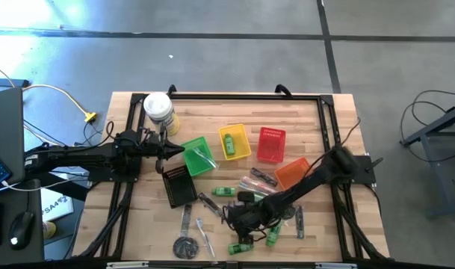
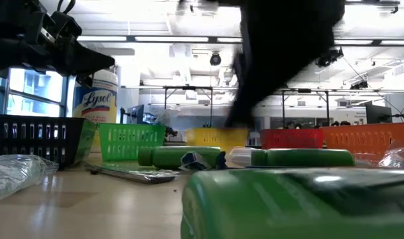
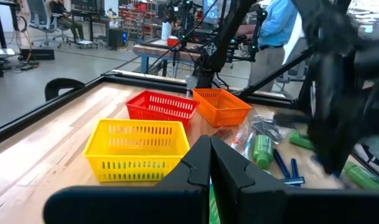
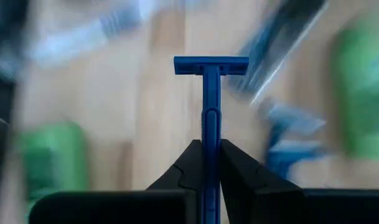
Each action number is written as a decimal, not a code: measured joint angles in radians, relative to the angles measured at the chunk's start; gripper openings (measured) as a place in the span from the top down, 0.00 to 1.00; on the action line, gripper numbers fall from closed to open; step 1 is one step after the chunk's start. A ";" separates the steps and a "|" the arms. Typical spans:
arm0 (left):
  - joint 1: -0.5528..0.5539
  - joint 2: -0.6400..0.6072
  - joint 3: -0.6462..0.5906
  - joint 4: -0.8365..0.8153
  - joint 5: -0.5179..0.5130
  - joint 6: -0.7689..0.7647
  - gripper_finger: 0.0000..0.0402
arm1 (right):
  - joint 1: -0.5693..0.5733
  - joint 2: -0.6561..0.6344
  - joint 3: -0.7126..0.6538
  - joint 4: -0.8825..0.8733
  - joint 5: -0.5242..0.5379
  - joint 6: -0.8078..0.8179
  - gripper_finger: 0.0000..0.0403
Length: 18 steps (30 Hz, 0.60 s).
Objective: Pick & Place Travel size toiletries
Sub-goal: Put the blue razor into the black bin
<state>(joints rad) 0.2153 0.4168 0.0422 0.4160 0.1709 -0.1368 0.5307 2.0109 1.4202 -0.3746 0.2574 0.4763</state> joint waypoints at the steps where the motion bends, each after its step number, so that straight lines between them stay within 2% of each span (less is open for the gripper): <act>1: 0.000 0.000 0.000 0.000 0.001 0.000 1.00 | 0.004 -0.034 0.003 0.011 0.024 -0.028 0.93; 5: 0.000 0.000 0.000 0.001 0.002 0.000 1.00 | 0.002 -0.189 -0.038 0.022 0.090 -0.131 0.93; 8: 0.000 -0.001 0.000 0.002 0.001 0.000 1.00 | -0.007 -0.347 -0.134 0.121 0.120 -0.208 0.93; 13: 0.000 -0.001 0.000 0.002 0.002 0.000 1.00 | -0.038 -0.576 -0.367 0.350 0.102 -0.277 0.93; 18: 0.000 -0.001 0.000 0.005 0.002 0.002 1.00 | -0.109 -0.677 -0.590 0.605 0.042 -0.290 0.93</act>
<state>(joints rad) 0.2153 0.4160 0.0420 0.4213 0.1730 -0.1347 0.4215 1.3338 0.8301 0.2303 0.2996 0.1867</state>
